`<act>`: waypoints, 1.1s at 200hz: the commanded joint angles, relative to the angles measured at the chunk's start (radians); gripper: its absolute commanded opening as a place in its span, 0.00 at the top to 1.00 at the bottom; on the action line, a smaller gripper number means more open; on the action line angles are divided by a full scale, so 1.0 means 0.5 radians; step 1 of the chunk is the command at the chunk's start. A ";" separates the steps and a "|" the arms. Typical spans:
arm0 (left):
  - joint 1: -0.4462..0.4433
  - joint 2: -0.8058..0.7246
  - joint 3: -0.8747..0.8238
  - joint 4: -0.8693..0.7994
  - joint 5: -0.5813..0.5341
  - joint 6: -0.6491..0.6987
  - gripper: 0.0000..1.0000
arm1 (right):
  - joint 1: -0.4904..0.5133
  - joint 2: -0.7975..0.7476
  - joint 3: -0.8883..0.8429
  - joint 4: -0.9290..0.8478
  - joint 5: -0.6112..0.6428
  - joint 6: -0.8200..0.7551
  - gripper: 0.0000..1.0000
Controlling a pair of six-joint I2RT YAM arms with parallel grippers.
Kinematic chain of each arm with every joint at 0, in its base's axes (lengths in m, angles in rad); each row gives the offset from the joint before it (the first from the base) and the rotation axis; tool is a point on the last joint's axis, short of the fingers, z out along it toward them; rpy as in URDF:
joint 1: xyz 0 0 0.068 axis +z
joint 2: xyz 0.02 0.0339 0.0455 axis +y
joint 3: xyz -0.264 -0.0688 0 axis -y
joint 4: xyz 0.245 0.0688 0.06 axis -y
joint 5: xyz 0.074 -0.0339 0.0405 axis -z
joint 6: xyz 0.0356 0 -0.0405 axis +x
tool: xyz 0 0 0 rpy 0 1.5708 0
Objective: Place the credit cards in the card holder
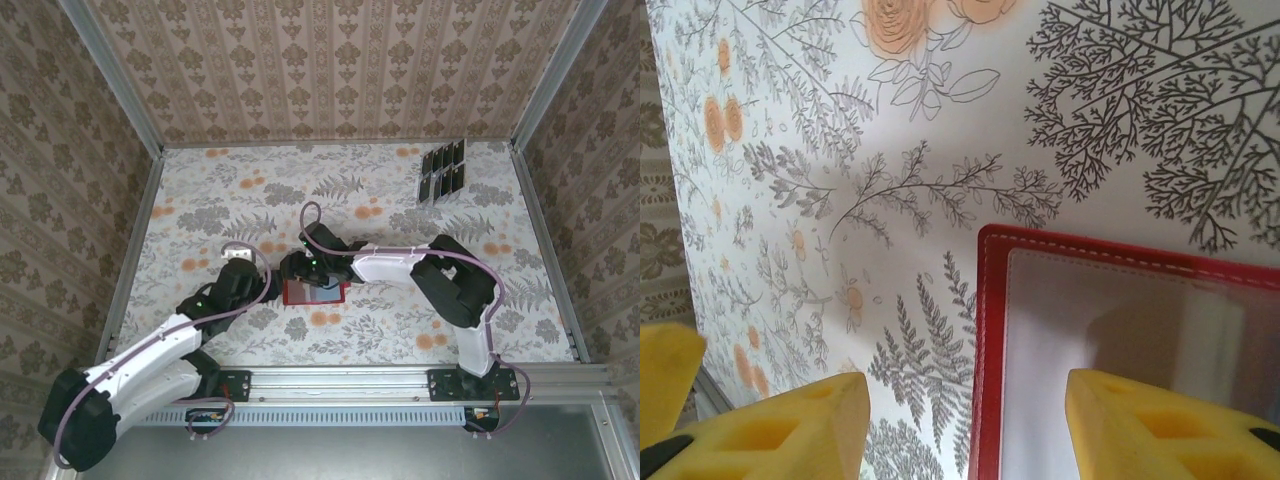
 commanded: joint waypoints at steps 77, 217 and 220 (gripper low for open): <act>0.069 0.490 0.333 0.052 0.218 0.113 0.07 | -0.473 -0.718 0.043 -0.900 0.463 -0.477 0.44; 0.160 0.844 0.534 0.065 0.306 0.183 0.06 | -1.259 0.123 1.105 -1.491 1.046 -1.191 0.44; 0.161 0.846 0.533 0.065 0.306 0.182 0.06 | -1.266 0.130 1.118 -1.498 1.056 -1.196 0.44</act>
